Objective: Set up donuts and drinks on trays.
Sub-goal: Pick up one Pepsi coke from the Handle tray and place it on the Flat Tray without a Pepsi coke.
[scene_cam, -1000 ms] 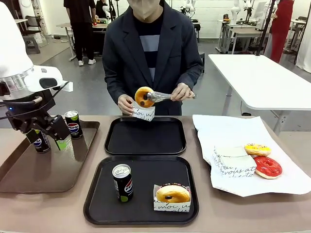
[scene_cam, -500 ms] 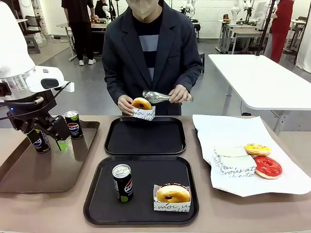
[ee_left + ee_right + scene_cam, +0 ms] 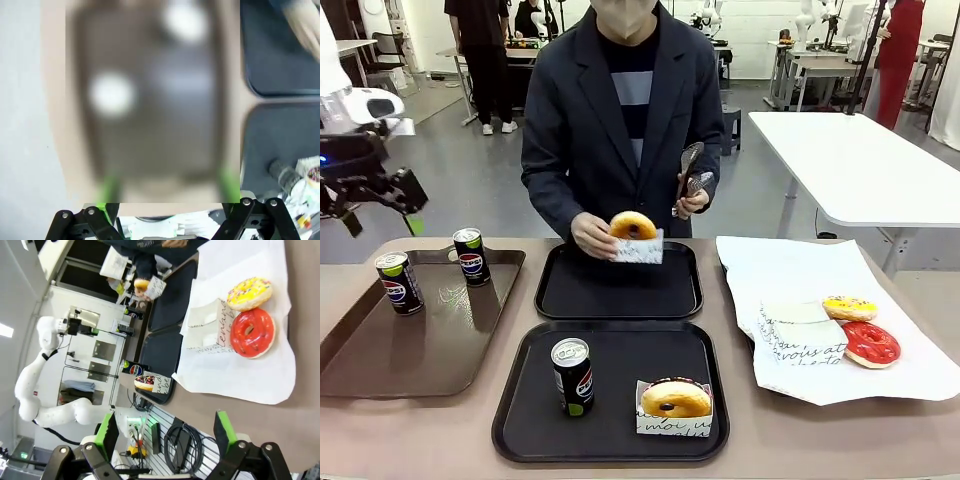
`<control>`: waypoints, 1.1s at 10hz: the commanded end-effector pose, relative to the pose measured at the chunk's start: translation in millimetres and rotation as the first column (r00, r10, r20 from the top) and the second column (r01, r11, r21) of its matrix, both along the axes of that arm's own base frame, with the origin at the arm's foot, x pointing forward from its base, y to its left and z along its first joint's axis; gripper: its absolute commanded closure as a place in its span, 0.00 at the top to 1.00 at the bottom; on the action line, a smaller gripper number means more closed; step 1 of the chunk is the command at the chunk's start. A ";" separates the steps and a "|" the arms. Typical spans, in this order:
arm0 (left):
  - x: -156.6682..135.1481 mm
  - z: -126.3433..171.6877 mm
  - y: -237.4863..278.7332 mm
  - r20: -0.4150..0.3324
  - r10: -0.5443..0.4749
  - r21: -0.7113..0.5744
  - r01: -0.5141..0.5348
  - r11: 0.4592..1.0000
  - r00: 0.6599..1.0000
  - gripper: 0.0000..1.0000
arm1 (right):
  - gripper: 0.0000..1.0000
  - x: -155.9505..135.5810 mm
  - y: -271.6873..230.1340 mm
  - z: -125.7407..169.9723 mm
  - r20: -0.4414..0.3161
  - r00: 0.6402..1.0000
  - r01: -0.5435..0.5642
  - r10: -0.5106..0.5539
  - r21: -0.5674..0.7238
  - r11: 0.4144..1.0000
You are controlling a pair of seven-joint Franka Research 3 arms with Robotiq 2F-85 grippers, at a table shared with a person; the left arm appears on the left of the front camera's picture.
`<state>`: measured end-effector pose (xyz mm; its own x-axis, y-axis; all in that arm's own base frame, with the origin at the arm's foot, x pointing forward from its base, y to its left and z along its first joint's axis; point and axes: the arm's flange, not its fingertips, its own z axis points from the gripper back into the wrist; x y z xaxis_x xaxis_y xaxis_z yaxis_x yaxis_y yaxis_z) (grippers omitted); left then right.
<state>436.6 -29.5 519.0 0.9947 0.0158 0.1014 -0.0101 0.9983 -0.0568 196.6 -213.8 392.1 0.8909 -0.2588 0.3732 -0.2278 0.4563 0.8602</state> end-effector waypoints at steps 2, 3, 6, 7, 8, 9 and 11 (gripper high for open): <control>44.8 -16.9 26.1 0.033 0.063 0.054 -0.064 0.996 0.997 1.00 | 1.00 1.5 -1.2 0.9 0.026 1.000 0.003 -0.004 0.014 1.000; 50.9 -31.4 33.4 0.052 0.045 0.074 -0.049 0.996 0.998 1.00 | 1.00 1.5 -1.2 0.9 0.026 1.000 0.003 -0.004 0.014 1.000; 45.6 -21.8 36.3 0.033 0.055 0.036 -0.056 0.998 0.998 1.00 | 1.00 1.5 -1.2 0.9 0.026 1.000 0.003 -0.004 0.014 1.000; 45.6 -21.8 36.3 0.033 0.055 0.036 -0.056 0.998 0.998 1.00 | 1.00 1.5 -1.2 0.9 0.026 1.000 0.003 -0.004 0.014 1.000; 45.6 -21.8 36.3 0.033 0.055 0.036 -0.056 0.998 0.998 1.00 | 1.00 1.5 -1.2 0.9 0.026 1.000 0.003 -0.004 0.014 1.000; 45.6 -21.8 36.3 0.033 0.055 0.036 -0.056 0.998 0.998 1.00 | 1.00 1.5 -1.2 0.9 0.026 1.000 0.003 -0.004 0.014 1.000; 58.9 -31.6 41.3 0.033 -0.009 0.045 0.008 0.999 0.999 1.00 | 1.00 1.5 -1.2 0.9 0.026 1.000 0.003 -0.004 0.014 1.000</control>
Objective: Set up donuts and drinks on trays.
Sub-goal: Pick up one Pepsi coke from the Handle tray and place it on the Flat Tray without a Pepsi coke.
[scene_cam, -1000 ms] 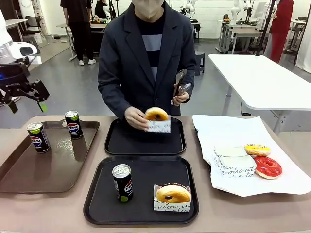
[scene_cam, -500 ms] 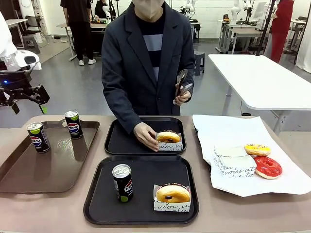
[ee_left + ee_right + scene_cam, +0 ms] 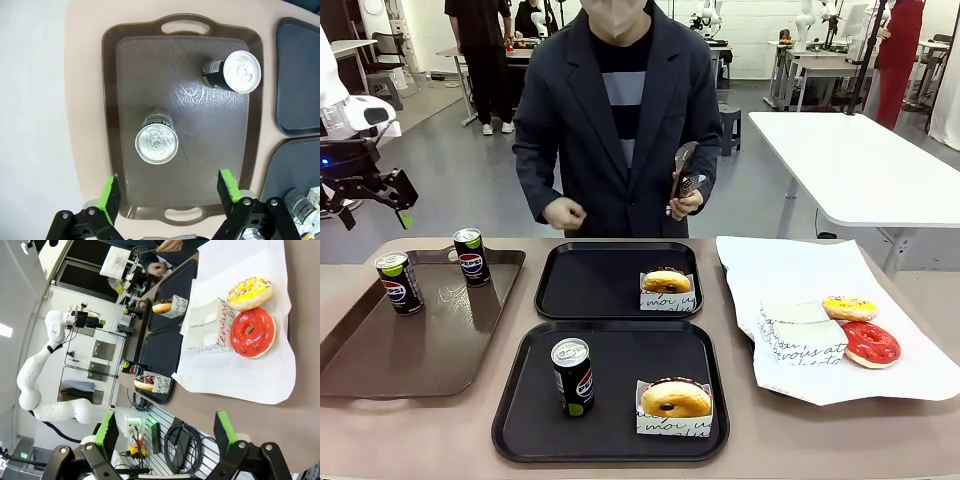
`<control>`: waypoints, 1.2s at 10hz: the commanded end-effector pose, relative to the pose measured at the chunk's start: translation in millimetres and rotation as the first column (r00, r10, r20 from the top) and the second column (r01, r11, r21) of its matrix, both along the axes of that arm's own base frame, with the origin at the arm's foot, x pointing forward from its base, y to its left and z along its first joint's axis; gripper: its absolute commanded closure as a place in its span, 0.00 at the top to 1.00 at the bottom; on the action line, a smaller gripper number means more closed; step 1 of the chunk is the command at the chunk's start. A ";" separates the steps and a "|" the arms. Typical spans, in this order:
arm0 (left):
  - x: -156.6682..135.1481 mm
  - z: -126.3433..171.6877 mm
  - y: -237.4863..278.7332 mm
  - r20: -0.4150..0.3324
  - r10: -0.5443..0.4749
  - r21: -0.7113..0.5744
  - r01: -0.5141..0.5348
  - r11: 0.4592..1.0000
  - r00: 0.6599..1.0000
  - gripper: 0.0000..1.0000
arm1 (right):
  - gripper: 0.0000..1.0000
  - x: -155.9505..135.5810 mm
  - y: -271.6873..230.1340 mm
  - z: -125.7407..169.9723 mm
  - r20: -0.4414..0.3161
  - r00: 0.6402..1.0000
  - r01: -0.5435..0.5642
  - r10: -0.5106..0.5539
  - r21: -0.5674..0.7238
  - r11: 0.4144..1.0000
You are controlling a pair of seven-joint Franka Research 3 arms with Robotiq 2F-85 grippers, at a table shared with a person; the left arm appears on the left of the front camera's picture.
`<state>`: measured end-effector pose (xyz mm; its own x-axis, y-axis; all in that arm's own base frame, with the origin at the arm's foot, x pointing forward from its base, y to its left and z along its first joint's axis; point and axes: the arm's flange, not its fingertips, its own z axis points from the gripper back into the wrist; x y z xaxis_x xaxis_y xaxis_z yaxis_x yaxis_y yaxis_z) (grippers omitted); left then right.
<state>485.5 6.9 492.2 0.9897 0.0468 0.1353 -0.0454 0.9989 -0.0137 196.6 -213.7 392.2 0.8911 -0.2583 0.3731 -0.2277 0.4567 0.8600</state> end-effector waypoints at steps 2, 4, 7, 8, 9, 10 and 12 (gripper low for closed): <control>19.4 -22.7 22.9 -0.002 -0.092 0.006 0.092 0.996 0.996 1.00 | 1.00 1.4 -1.3 0.9 0.026 1.000 0.004 -0.004 0.015 1.000; 23.3 -37.4 29.3 -0.023 -0.113 -0.004 0.113 0.994 0.993 1.00 | 1.00 1.4 -1.3 0.9 0.026 1.000 0.004 -0.004 0.015 1.000; 28.7 -54.9 25.6 -0.082 -0.120 -0.031 0.118 0.993 0.989 1.00 | 1.00 1.4 -1.3 0.9 0.026 1.000 0.004 -0.004 0.015 1.000; 25.8 -59.1 23.4 -0.084 -0.116 -0.042 0.113 0.993 0.990 1.00 | 1.00 1.4 -1.3 0.9 0.026 1.000 0.004 -0.004 0.015 1.000; 23.6 -62.2 20.9 -0.089 -0.116 -0.037 0.113 0.993 0.989 1.00 | 1.00 1.4 -1.3 0.9 0.026 1.000 0.004 -0.004 0.015 1.000; 25.0 -65.2 18.9 -0.094 -0.117 -0.020 0.116 0.993 0.989 1.00 | 1.00 1.4 -1.3 0.9 0.026 1.000 0.004 -0.004 0.015 1.000; 28.9 -73.3 16.8 -0.091 -0.104 -0.008 0.104 0.995 0.990 1.00 | 1.00 1.4 -1.3 0.9 0.026 1.000 0.004 -0.004 0.015 1.000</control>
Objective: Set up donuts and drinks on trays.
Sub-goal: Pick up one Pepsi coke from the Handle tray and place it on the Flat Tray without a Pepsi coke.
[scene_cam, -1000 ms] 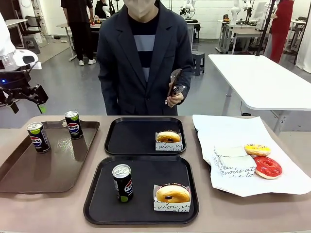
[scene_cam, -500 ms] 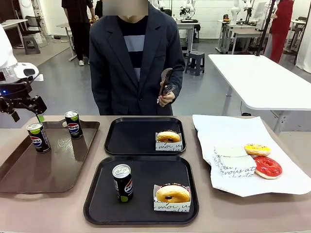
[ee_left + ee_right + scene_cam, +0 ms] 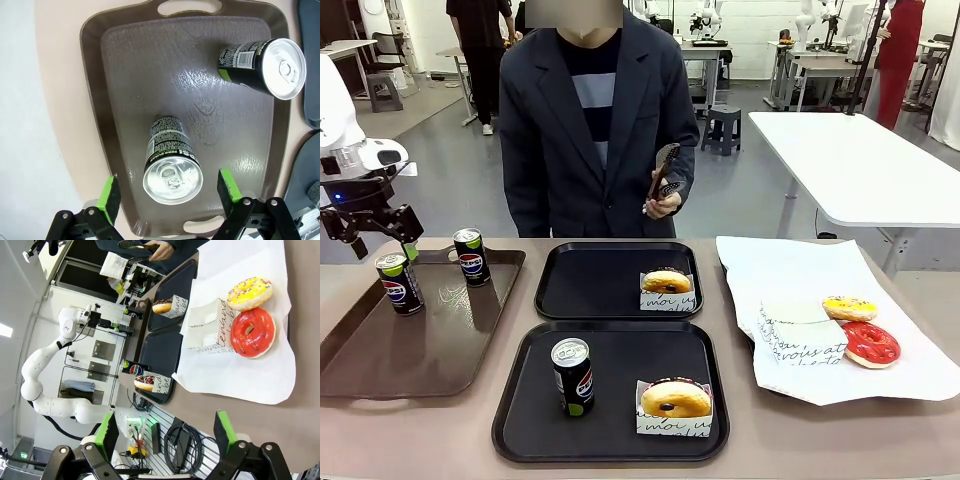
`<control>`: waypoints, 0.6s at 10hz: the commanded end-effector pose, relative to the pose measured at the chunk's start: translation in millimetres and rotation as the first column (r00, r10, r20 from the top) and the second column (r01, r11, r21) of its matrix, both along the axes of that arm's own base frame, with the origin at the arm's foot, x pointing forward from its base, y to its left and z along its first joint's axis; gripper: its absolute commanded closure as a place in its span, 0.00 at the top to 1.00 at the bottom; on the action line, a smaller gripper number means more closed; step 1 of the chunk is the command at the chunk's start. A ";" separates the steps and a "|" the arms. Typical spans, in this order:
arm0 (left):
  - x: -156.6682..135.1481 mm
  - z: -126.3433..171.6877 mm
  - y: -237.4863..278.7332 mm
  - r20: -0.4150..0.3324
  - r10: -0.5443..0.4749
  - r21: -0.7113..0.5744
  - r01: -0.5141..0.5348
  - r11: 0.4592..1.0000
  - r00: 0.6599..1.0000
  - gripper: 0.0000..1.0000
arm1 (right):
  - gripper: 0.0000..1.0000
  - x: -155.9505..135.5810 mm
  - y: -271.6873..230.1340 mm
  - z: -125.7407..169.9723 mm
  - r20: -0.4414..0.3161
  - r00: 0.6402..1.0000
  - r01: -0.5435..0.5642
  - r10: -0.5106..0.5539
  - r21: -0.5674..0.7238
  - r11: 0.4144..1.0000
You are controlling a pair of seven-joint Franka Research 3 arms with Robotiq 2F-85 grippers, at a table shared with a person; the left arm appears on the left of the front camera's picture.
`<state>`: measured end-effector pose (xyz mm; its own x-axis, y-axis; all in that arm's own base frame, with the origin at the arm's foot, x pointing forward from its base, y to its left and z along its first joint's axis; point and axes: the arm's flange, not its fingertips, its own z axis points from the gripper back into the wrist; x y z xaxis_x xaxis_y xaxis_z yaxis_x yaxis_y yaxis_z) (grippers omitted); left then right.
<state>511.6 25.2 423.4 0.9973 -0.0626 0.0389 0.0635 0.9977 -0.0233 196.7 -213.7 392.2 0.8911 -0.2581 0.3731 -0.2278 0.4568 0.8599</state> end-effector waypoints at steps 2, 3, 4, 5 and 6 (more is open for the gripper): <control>-2.1 -20.2 -3.9 0.046 0.038 0.005 -0.038 0.999 0.998 1.00 | 1.00 1.4 -1.3 0.9 0.026 1.000 0.004 -0.004 0.015 1.000; -1.4 -24.2 -4.6 0.053 0.045 0.010 -0.045 0.999 0.998 1.00 | 1.00 1.4 -1.3 0.9 0.026 1.000 0.004 -0.004 0.015 1.000; 0.6 -25.1 -5.5 0.054 0.046 0.008 -0.047 0.999 0.997 1.00 | 1.00 1.4 -1.3 0.9 0.026 1.000 0.004 -0.004 0.015 1.000; 2.9 -26.1 -6.3 0.061 0.050 0.003 -0.050 0.999 0.997 1.00 | 1.00 1.4 -1.3 0.9 0.026 1.000 0.004 -0.004 0.015 1.000; 3.6 -28.6 -5.7 0.062 0.058 0.002 -0.058 0.998 0.996 1.00 | 1.00 1.4 -1.3 0.9 0.026 1.000 0.004 -0.004 0.015 1.000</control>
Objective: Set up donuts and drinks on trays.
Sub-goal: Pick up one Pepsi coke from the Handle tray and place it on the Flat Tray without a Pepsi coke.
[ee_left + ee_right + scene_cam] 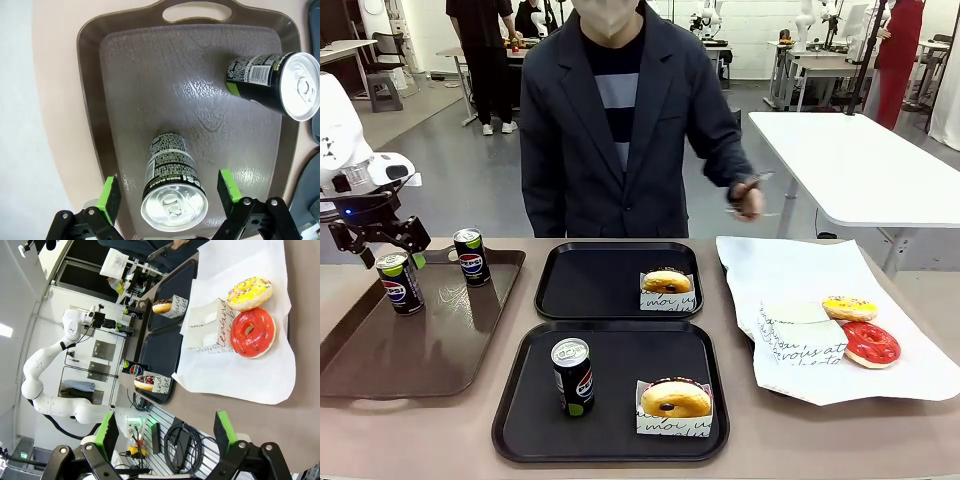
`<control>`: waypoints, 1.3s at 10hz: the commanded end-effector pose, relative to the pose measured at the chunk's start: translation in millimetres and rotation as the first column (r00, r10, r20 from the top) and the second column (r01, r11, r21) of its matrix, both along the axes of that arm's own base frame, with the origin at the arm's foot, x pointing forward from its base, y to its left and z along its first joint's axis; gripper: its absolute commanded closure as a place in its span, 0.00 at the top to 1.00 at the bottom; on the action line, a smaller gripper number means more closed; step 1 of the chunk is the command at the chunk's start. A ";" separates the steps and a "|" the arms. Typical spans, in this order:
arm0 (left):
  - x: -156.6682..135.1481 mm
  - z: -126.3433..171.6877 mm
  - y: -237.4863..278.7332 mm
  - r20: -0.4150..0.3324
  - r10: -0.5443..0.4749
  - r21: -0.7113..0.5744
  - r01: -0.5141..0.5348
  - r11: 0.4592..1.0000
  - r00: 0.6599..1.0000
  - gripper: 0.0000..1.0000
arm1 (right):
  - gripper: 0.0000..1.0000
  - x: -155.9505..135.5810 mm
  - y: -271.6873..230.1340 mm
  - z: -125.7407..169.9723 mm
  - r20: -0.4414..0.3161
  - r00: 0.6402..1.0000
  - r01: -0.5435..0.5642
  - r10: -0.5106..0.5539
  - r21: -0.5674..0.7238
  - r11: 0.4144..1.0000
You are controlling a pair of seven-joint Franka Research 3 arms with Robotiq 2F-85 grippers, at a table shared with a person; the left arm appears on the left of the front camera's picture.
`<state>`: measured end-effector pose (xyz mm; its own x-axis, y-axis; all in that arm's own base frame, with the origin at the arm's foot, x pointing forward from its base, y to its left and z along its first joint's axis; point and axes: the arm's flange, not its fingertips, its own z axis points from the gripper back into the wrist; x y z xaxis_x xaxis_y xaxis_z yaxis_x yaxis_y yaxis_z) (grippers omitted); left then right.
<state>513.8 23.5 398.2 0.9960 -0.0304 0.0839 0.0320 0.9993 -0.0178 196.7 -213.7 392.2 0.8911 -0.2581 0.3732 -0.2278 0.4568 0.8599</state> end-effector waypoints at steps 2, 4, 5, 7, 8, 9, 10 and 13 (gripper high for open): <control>-1.1 -10.7 -3.6 0.011 0.040 0.006 -0.040 0.999 0.999 1.00 | 1.00 1.4 -1.3 0.9 0.026 1.000 0.004 -0.004 0.015 1.000; 0.5 -12.3 -4.8 -0.006 0.040 0.020 -0.040 0.999 0.999 1.00 | 1.00 1.4 -1.3 0.9 0.026 1.000 0.004 -0.004 0.015 1.000; 1.3 -12.9 -5.1 -0.016 0.043 0.023 -0.042 0.999 0.999 1.00 | 1.00 1.4 -1.3 0.9 0.026 1.000 0.004 -0.004 0.015 1.000; -1.4 -17.9 -4.3 -0.037 0.052 0.026 -0.051 0.998 0.998 0.98 | 1.00 1.4 -1.3 0.9 0.026 1.000 0.004 -0.004 0.015 1.000; -1.6 -20.1 -3.9 -0.049 0.061 0.027 -0.060 0.998 0.997 0.87 | 1.00 1.4 -1.3 0.9 0.026 1.000 0.004 -0.004 0.015 1.000; -0.5 -20.0 -4.6 -0.057 0.061 0.032 -0.060 0.998 0.996 0.80 | 1.00 1.4 -1.3 0.9 0.026 1.000 0.004 -0.004 0.015 1.000; 1.2 -18.3 -5.2 -0.060 0.061 0.034 -0.059 0.998 0.996 0.69 | 1.00 1.4 -1.3 0.9 0.026 1.000 0.004 -0.004 0.015 1.000; 0.7 -9.5 -4.3 -0.050 0.070 0.023 -0.069 0.997 0.996 0.44 | 1.00 1.4 -1.3 0.9 0.026 1.000 0.004 -0.004 0.015 1.000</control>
